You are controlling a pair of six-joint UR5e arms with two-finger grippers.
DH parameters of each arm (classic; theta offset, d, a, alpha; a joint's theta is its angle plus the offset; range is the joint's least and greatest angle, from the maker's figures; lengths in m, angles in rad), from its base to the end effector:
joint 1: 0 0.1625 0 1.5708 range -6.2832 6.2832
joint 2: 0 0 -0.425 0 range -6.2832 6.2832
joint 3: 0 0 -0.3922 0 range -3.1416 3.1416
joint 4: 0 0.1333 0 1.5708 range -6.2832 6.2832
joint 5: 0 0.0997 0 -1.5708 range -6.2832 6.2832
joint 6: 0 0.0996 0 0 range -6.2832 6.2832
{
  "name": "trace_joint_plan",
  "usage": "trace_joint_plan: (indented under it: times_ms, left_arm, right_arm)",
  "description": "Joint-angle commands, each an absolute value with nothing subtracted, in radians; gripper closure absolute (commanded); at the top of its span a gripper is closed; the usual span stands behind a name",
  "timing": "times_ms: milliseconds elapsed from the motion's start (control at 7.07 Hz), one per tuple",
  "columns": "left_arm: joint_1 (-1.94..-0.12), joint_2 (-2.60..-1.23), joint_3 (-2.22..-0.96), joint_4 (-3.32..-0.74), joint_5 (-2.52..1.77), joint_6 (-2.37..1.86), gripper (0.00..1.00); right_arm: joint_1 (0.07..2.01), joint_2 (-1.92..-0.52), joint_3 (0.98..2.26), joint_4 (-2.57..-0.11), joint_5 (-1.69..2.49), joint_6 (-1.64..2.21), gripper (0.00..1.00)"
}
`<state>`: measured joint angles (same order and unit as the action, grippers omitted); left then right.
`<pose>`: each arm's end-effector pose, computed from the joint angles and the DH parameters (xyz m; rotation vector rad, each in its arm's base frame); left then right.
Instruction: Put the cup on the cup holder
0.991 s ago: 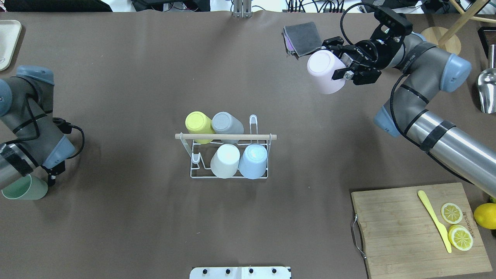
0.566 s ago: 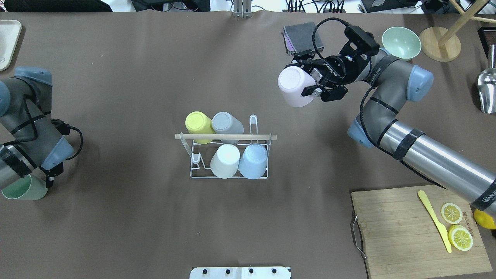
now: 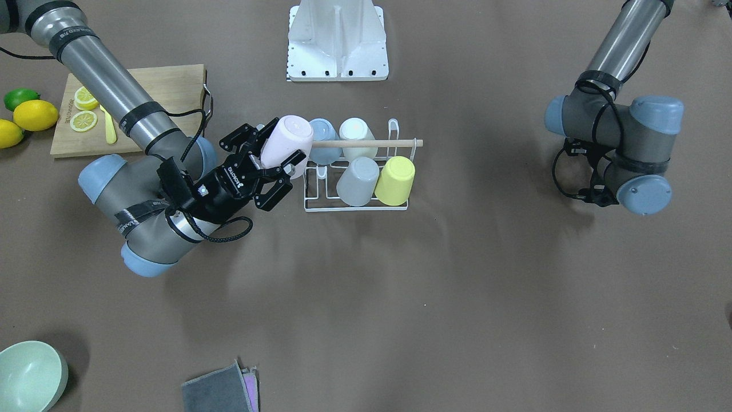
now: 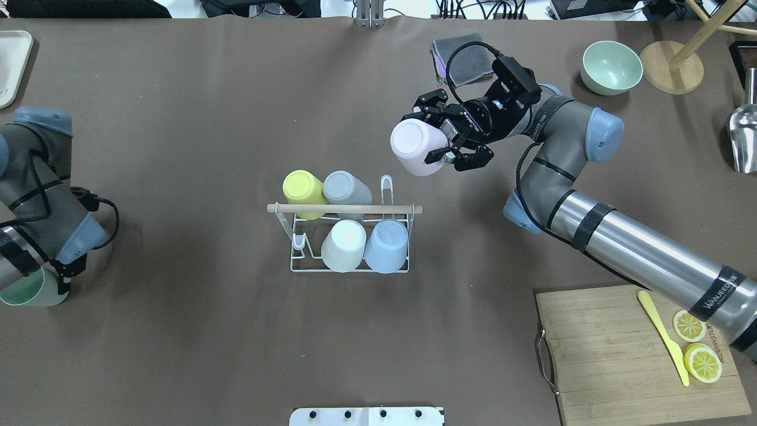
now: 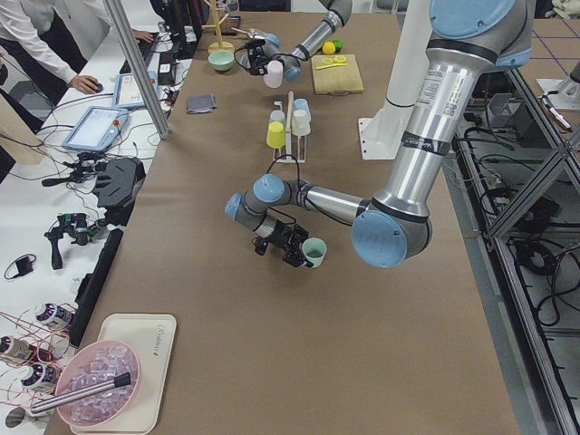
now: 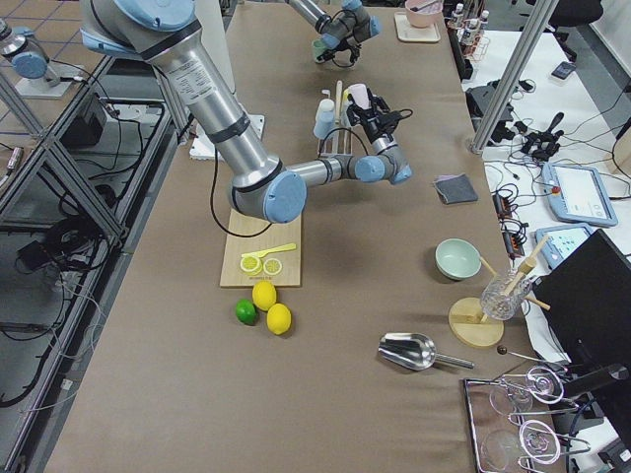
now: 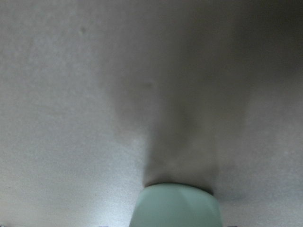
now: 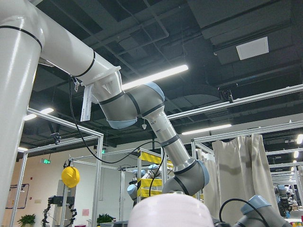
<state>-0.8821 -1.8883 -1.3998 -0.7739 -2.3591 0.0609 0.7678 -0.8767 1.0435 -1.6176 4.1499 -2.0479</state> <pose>0.3059 -0.4703 0.6253 -0.8250 0.5355 0.4328 -0.4821 -0.5769 0.3285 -1.7799 2.3916 0.8780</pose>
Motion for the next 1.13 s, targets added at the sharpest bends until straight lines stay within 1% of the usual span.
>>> trace_joint_plan:
  times_ms: [0,283,566,708,849,991]
  left_arm:
    - [-0.877,-1.885,-1.399,-0.775,-2.373,0.035,0.53]
    - [-0.874,-1.885,-1.401,-0.775,-2.372,0.034,0.63]
    - [-0.873,-1.885,-1.399,-0.778,-2.365,0.034,0.54]
    - [-0.871,-1.885,-1.401,-0.778,-2.362,0.034,0.55]
    - [-0.871,-1.885,-1.402,-0.778,-2.367,0.029,0.65]
    - [-0.871,-1.887,-1.402,-0.779,-2.370,-0.001,0.84]
  right_arm:
    - [0.762,-0.841,0.999,-1.617,4.140,-2.101,0.93]
    - [0.762,-0.806,0.954,-1.617,4.149,-2.225,0.93]
    - [0.753,-0.795,0.939,-1.618,4.146,-2.243,0.93]
    - [0.733,-0.799,0.943,-1.618,4.146,-2.243,0.93]
    - [0.709,-0.796,0.948,-1.618,4.143,-2.243,0.93]
    - [0.697,-0.796,0.948,-1.618,4.142,-2.243,0.93]
